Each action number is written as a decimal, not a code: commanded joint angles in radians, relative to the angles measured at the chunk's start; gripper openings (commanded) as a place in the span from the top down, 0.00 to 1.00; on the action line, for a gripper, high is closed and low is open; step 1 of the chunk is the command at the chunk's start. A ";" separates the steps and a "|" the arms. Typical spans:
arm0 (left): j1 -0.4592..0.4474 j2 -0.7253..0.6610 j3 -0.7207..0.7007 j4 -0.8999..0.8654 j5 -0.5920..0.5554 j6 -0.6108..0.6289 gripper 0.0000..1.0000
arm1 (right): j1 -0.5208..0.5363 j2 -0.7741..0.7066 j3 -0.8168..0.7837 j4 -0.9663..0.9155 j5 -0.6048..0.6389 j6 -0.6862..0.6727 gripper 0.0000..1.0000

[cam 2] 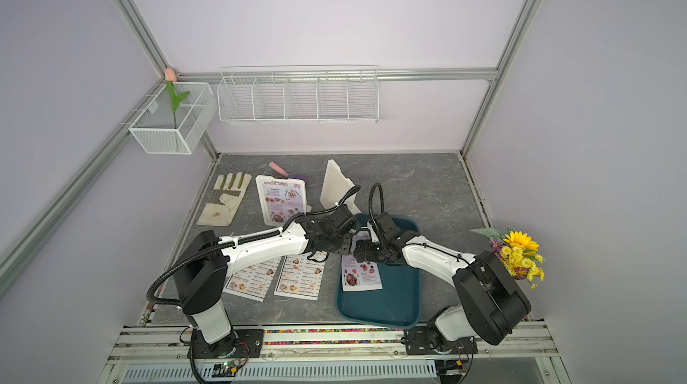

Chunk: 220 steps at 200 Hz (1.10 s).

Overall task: Replace the menus in the menu holders
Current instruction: Pick up the menu from the storage box.

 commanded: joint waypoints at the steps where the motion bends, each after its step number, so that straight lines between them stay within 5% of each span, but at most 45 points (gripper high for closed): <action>1: 0.001 0.004 0.045 -0.035 -0.053 -0.005 0.77 | 0.007 0.005 -0.020 -0.072 -0.017 0.011 0.13; 27: -0.001 -0.001 0.064 -0.049 -0.062 0.012 0.90 | 0.000 0.002 -0.011 -0.080 -0.010 -0.002 0.12; 125: 0.001 -0.051 0.202 -0.147 -0.056 0.147 1.00 | -0.058 -0.192 0.091 -0.233 -0.051 -0.198 0.10; 220: 0.014 -0.182 0.497 -0.295 -0.133 0.507 1.00 | -0.252 -0.367 0.179 -0.094 -0.497 -0.540 0.10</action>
